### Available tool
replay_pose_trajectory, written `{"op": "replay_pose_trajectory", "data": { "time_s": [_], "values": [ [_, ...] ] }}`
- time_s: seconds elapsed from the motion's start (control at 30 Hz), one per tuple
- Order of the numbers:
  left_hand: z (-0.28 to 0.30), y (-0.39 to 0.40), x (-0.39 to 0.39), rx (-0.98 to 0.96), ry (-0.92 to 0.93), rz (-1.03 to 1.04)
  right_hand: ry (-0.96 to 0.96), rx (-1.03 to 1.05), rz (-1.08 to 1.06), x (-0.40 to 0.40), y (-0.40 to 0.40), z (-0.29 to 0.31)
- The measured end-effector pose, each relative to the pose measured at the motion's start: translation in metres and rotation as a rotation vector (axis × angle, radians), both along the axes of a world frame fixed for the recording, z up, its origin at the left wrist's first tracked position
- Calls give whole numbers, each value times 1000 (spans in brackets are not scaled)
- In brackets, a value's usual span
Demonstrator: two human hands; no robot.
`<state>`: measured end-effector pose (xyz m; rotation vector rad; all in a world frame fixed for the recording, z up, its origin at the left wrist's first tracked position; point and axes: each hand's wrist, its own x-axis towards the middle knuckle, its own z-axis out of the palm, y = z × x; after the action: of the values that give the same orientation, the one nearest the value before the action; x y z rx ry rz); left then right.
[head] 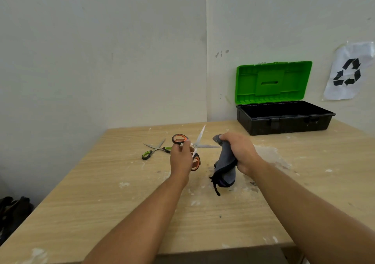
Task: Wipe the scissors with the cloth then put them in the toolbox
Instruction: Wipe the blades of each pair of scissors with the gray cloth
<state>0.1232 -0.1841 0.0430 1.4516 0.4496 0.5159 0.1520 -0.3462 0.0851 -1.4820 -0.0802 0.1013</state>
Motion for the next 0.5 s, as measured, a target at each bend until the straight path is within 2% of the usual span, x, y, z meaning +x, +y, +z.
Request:
{"op": "replay_pose_trajectory", "data": {
  "time_s": [0.07, 0.17, 0.33, 0.43, 0.5],
  "values": [
    [3, -1, 1, -133, 10, -18, -211, -180, -129, -3, 5, -4],
    [7, -6, 0, -274, -45, -42, -467, -364, -134, -5, 11, -16],
    [5, -10, -2, -157, -54, 33, -645, -401, -132, -12, 19, -24],
    [4, -12, -4, -106, -108, 33, -891, -534, -28, -18, 22, -22],
    [5, -13, -5, -39, -131, 41, -962, -630, 57, -20, 24, -23]
  ]
}}
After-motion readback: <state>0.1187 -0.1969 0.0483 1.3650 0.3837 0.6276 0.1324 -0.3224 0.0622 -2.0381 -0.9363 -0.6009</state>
